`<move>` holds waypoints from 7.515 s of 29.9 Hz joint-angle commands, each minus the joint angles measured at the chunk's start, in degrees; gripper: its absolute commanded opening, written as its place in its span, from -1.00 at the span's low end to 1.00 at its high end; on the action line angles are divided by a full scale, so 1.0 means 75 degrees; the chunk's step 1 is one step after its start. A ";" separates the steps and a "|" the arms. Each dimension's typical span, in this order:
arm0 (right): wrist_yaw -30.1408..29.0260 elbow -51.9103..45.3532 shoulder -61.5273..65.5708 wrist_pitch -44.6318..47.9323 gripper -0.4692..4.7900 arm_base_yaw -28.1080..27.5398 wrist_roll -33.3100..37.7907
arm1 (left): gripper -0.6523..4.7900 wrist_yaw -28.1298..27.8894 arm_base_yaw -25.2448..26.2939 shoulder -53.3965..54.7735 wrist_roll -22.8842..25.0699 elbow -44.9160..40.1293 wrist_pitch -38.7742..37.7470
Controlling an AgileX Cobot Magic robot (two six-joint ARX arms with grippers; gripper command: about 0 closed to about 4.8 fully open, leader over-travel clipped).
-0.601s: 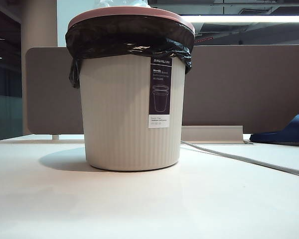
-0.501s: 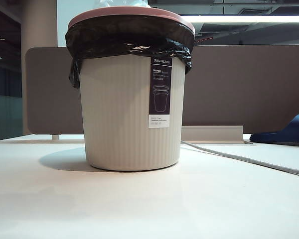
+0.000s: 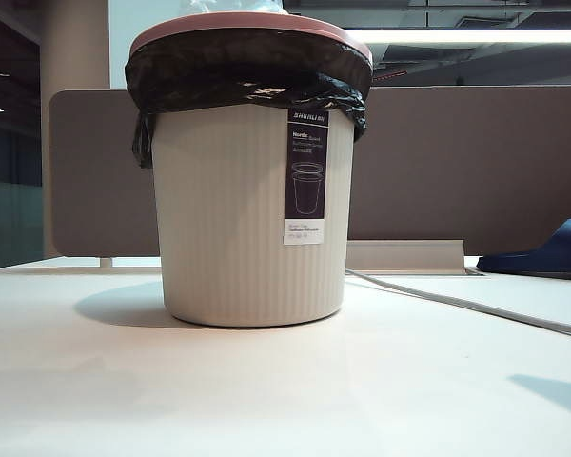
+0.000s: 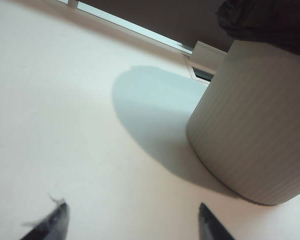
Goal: Open the ring lid of the trash can, pull out the black garbage bag inside, and place it on the table.
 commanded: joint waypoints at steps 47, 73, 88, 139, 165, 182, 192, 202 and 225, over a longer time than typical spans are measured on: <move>0.2276 0.6280 0.7286 -0.2346 -0.79 0.3876 -0.4672 | 0.46 0.0044 -0.0003 0.0006 -0.0682 -0.0015 -0.0052; 0.2646 0.6280 0.7423 -0.2171 -0.84 0.3882 -0.3783 | -0.37 0.2087 -0.0009 0.0006 -0.0638 0.0417 0.0968; 0.3550 0.6277 0.8402 -0.0749 -0.84 0.3899 -0.0650 | -0.37 0.3398 -0.0006 0.0303 0.0991 0.3028 0.0635; 0.3223 0.6254 0.9046 -0.0058 -0.34 0.3963 0.2378 | -0.30 0.4779 -0.1626 0.5435 0.3127 0.5327 0.0035; 0.3072 0.6254 0.9046 0.1072 -0.34 0.3955 0.2358 | -0.17 0.4747 -0.1626 0.5435 0.4022 0.5327 0.0015; 0.2894 0.6304 0.9046 0.2151 -0.35 0.3952 0.2183 | -0.17 0.3404 -0.2229 0.5648 0.6376 0.5327 0.1043; 0.2871 0.6519 0.9046 0.2250 -0.35 0.3943 0.1988 | -0.33 0.2104 -0.3328 0.6577 0.8020 0.5330 0.1638; 0.2655 0.6589 0.9046 0.2264 -0.35 0.3923 0.1953 | -0.58 0.0807 -0.3660 0.6927 0.8419 0.5336 0.2264; 0.2871 0.6525 0.8988 -0.0743 -0.38 0.3972 0.2588 | -0.57 -0.0455 -0.3657 0.5584 0.6033 0.6712 -0.1614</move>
